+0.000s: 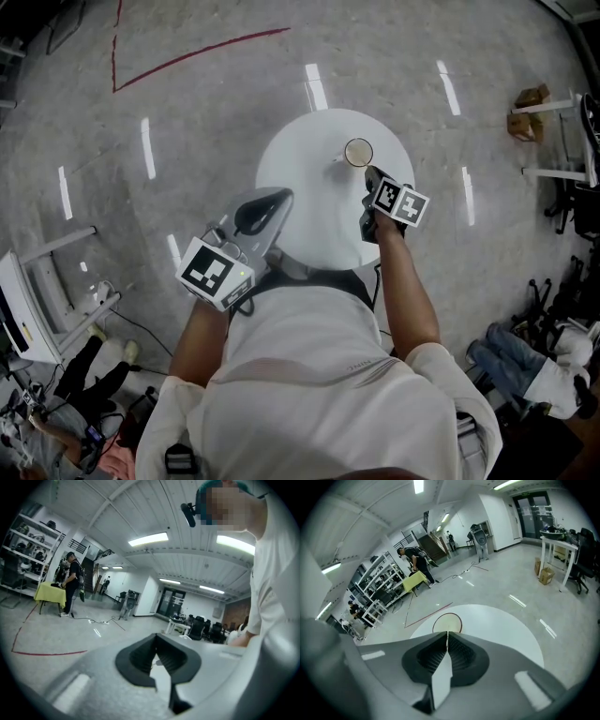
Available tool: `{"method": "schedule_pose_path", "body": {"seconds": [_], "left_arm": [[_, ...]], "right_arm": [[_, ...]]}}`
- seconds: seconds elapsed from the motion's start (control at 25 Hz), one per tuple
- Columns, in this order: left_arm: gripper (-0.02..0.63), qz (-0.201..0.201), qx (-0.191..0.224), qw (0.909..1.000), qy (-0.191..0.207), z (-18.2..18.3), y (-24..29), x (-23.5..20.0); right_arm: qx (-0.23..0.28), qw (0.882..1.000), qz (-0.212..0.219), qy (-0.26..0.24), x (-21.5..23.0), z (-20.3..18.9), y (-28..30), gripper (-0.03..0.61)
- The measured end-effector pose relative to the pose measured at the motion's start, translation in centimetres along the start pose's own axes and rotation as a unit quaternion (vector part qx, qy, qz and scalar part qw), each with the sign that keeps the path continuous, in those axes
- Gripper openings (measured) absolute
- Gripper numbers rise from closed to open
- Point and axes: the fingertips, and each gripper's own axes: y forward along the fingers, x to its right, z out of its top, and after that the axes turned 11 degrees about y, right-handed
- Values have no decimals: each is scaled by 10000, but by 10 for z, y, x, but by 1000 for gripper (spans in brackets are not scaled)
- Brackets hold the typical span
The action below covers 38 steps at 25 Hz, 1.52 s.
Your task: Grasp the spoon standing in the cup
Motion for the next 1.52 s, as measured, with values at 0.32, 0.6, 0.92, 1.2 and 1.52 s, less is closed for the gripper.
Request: {"method": "schedule_pose_path", "body": {"seconds": [0.32,0.6,0.92,1.2,1.52], "left_arm": [[3,-177,31,9997,187,13,1,16],[3,-437,224,9979,424,45,9,54],[3,-554,707,9932,745,103,10,99],[3,-553,829,9904,958,121,7,126],[3,-496,717,9896,1145,120,10,134]], "right_arm": [[599,9954,163,-725,-28,14,-71,9],[1556,9799,1062,-651,-58,36,-173,9],[2866,9342,1705,-1269,-87,61,-309,9],[3249,9123,1916,-1597,-93,57,-364,9],[3172,9123,2000,-1646,-93,61,-365,9]]}}
